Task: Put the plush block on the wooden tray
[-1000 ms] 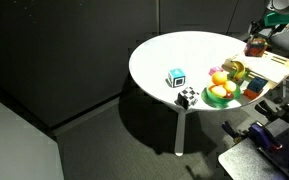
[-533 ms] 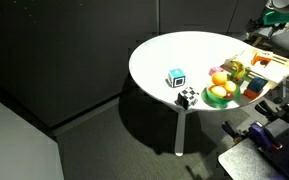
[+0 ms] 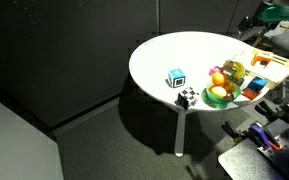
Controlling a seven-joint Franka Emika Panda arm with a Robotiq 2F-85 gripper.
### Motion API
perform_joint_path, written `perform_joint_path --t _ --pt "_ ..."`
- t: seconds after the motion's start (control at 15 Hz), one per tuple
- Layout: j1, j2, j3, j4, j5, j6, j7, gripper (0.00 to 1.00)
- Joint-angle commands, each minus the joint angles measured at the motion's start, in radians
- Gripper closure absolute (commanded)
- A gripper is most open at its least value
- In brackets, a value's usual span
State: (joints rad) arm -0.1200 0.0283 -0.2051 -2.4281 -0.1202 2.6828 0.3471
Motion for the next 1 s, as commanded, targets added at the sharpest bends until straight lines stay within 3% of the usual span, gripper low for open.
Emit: perform_joint_path --t 0.0,0.93 --pt "0.002 -0.096 0.042 -0.055 0.088 -0.055 -0.102 0.00" --pt "0.017 -0.268 0.155 -0.054 0.069 -0.436 -0.067 0.00"
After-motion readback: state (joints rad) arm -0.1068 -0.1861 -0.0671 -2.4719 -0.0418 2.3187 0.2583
